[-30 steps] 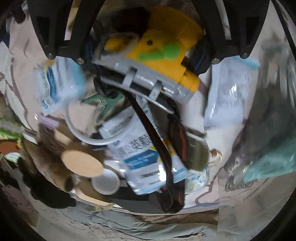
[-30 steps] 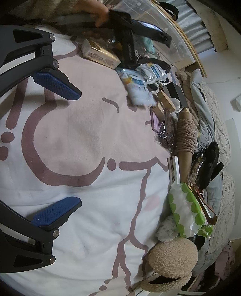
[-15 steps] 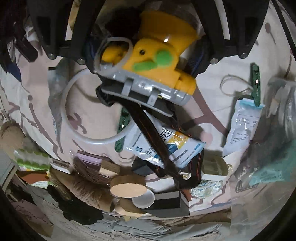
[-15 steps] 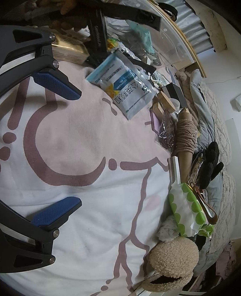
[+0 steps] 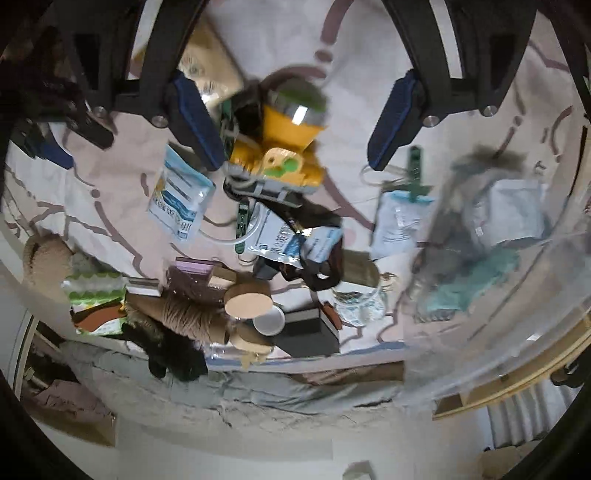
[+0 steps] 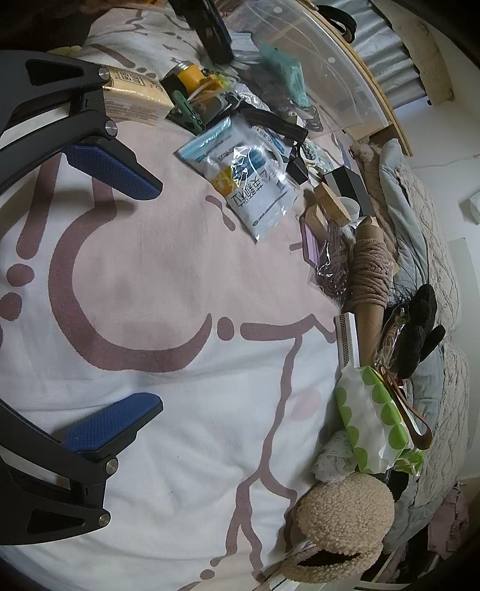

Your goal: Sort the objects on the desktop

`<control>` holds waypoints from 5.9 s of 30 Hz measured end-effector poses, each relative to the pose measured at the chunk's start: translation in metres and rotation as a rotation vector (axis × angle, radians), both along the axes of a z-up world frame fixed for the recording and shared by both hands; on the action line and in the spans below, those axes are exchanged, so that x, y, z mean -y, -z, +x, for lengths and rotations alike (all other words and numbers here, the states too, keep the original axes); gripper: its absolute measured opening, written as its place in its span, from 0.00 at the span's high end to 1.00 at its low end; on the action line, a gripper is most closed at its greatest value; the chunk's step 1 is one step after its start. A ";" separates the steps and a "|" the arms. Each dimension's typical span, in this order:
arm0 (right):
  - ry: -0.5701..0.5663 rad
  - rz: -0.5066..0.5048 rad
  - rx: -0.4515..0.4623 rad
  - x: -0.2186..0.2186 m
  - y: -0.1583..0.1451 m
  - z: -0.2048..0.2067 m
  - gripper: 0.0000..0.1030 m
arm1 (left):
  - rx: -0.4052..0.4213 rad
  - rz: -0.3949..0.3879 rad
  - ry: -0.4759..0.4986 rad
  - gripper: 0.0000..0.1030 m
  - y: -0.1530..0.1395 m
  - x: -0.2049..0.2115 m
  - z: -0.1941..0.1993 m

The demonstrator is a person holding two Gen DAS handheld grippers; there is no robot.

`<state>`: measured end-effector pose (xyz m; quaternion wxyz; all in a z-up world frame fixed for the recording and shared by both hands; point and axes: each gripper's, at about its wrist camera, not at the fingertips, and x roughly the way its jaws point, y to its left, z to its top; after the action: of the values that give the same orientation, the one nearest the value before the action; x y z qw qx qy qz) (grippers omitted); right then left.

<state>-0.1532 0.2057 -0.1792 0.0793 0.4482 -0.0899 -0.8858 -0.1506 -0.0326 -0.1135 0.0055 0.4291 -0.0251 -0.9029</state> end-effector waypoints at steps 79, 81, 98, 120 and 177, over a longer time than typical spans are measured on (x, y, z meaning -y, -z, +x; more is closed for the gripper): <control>-0.078 -0.026 -0.061 0.026 -0.008 0.022 0.00 | 0.129 0.033 -0.071 0.17 0.070 0.023 0.021; -0.102 -0.039 -0.070 0.029 -0.010 0.026 0.00 | 0.126 0.043 -0.057 0.17 0.068 0.020 0.025; -0.252 0.008 -0.037 0.086 -0.003 0.004 0.00 | 0.061 0.176 -0.105 0.13 0.059 0.021 0.060; -0.122 0.084 -0.042 0.068 0.008 -0.001 0.00 | 0.036 0.330 -0.005 0.74 0.068 0.009 0.039; -0.206 -0.036 -0.088 0.082 -0.002 -0.005 0.00 | -0.026 0.315 -0.085 0.37 0.052 0.026 0.059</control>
<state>-0.1577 0.1241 -0.1770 0.1818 0.4142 -0.0556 -0.8901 -0.0919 -0.0587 -0.1653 -0.0233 0.4138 0.1351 -0.9000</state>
